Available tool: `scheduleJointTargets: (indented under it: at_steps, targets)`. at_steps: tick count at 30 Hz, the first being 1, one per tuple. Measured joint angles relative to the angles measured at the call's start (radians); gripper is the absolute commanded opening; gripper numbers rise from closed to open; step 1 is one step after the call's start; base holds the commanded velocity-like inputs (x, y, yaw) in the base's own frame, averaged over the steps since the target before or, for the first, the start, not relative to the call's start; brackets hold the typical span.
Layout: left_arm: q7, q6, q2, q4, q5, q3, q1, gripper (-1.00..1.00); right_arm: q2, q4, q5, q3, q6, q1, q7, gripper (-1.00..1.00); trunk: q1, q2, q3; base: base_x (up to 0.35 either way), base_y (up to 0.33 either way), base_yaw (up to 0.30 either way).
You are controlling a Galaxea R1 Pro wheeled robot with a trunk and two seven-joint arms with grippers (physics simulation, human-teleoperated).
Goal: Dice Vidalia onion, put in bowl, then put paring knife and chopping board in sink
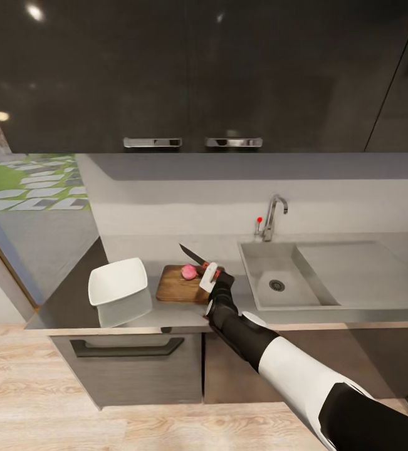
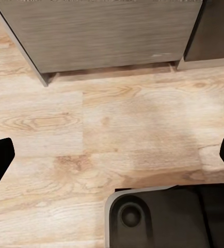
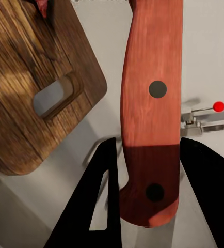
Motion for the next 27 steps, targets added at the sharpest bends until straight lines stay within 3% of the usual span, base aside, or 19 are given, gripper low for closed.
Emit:
scheduleJointTargets:
  at_steps: [8,13,27]
  targets:
    - [0.0,0.0,0.0,0.0,0.0,0.0,0.0,1.0,0.0,0.006,0.0,0.01,-0.001,0.016,0.002,-1.0,0.0,0.0,0.0,0.063,0.036,0.0]
    - [0.0,0.0,0.0,0.0,0.0,0.0,0.0,1.0,0.0,0.006,0.0,0.057,0.0,0.021,0.003,-1.0,0.0,0.0,0.0,0.003,0.002,0.0]
    - [0.0,0.0,0.0,0.0,0.0,0.0,0.0,1.0,0.0,0.009,0.0,0.063,0.0,0.023,0.005,-1.0,0.0,0.0,0.0,0.106,0.0,0.0]
